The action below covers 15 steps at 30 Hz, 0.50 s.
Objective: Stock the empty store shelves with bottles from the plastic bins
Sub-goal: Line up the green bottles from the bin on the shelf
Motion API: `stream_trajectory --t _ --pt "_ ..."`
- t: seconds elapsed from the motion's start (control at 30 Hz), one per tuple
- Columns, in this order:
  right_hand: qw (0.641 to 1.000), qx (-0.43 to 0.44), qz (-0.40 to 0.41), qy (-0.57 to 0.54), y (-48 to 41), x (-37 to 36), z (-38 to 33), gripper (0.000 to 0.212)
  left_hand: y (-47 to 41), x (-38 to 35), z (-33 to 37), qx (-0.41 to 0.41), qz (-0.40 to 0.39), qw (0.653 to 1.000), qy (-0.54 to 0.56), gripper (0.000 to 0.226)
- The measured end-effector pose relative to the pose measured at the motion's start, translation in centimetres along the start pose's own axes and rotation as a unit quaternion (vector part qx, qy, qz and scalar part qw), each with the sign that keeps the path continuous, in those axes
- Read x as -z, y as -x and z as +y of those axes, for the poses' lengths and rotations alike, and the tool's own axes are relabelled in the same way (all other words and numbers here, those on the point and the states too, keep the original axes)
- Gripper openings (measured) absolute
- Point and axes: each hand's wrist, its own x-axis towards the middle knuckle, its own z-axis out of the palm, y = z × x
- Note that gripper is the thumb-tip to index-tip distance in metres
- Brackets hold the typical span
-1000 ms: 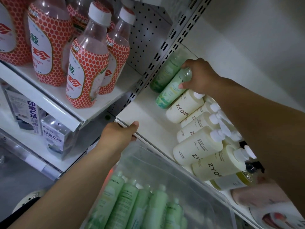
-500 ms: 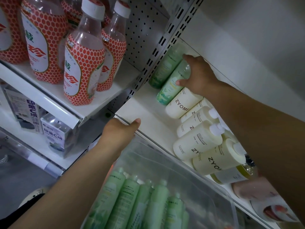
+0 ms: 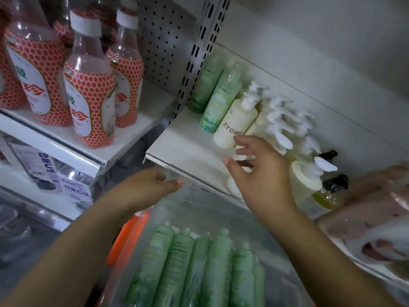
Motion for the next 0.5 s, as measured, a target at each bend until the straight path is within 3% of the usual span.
stream_trajectory --t 0.1,0.2,0.23,0.37,0.5 --pt "0.996 -0.050 -0.011 -0.079 4.4 -0.5 2.2 0.025 1.1 0.9 -0.7 -0.024 -0.037 0.998 -0.033 0.063" --pt "0.988 -0.119 -0.047 -0.087 8.6 -1.5 5.0 0.018 2.3 0.2 -0.6 -0.042 -0.043 0.997 -0.043 0.025" --pt "0.985 -0.143 -0.068 -0.068 9.8 -1.8 5.9 0.018 2.6 -0.1 -0.6 -0.044 -0.042 0.997 -0.036 0.024" --pt "0.954 -0.252 -0.165 0.008 13.6 -3.1 9.4 0.032 2.7 -0.7 -0.9 -0.046 -0.012 0.997 -0.062 0.066" --pt "0.923 -0.286 -0.240 0.093 13.9 -3.8 10.3 0.050 2.8 -0.9 -0.5 -0.012 -0.029 0.997 -0.065 0.058"
